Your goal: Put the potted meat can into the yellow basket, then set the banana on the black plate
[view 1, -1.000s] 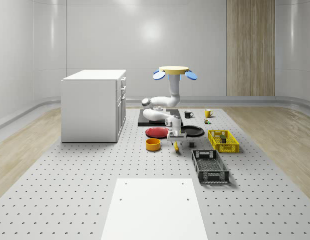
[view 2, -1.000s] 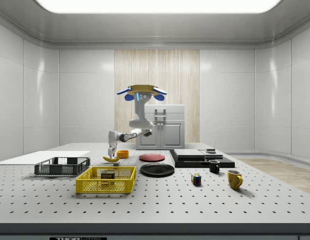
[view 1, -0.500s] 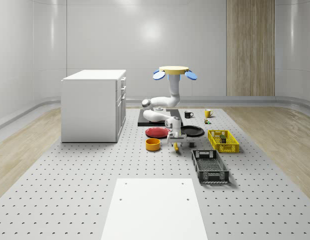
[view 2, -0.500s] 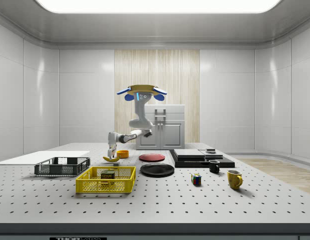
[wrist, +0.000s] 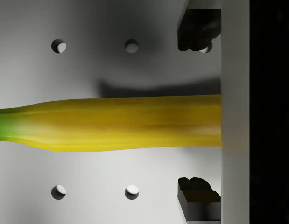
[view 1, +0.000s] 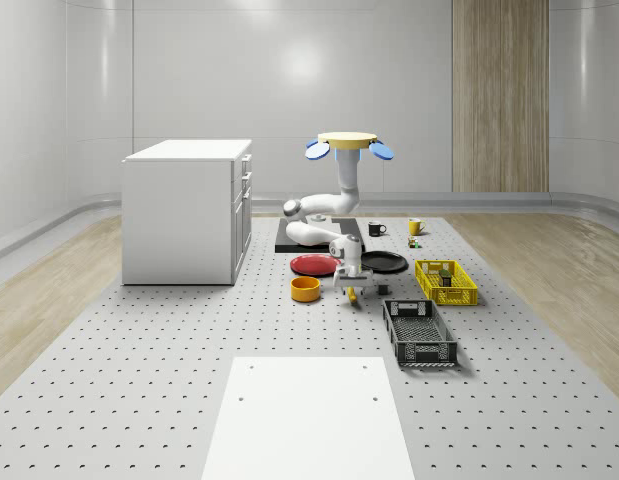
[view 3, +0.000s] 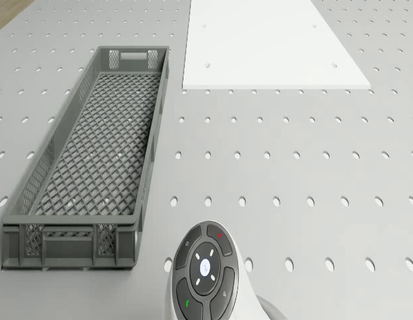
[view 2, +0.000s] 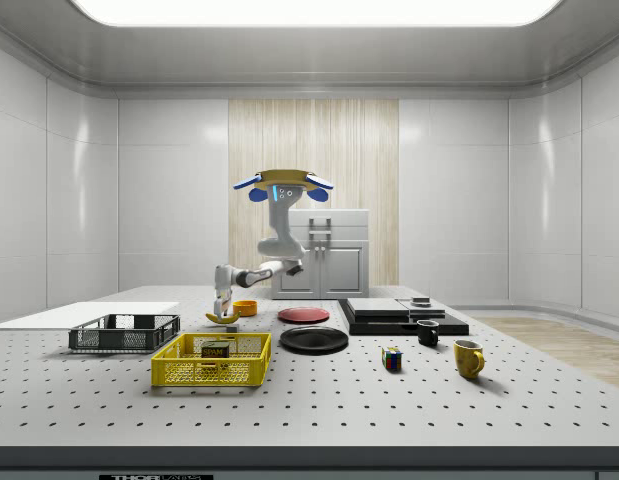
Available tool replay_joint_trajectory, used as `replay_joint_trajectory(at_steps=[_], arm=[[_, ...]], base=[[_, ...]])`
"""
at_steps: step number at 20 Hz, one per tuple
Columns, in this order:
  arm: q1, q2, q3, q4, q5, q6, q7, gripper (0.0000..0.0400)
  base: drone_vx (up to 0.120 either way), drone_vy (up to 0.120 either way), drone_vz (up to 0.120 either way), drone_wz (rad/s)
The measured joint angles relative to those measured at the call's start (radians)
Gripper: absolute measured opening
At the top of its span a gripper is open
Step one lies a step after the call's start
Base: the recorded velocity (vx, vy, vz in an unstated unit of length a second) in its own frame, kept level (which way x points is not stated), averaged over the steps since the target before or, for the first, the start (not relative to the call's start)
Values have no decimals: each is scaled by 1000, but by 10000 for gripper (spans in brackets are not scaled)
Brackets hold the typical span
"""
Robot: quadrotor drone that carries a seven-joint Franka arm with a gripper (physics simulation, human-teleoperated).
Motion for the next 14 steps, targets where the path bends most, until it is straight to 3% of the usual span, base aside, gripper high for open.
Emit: replay_joint_trajectory(at_steps=[8, 11, 14], arm=[[1, 11, -15, 11, -17, 1, -5, 400], [2, 14, -18, 12, -21, 0, -7, 279], [4, 17, -20, 13, -23, -2, -9, 211]], base=[[0, 0, 0, 0], [0, 0, 0, 0], [0, 0, 0, 0]])
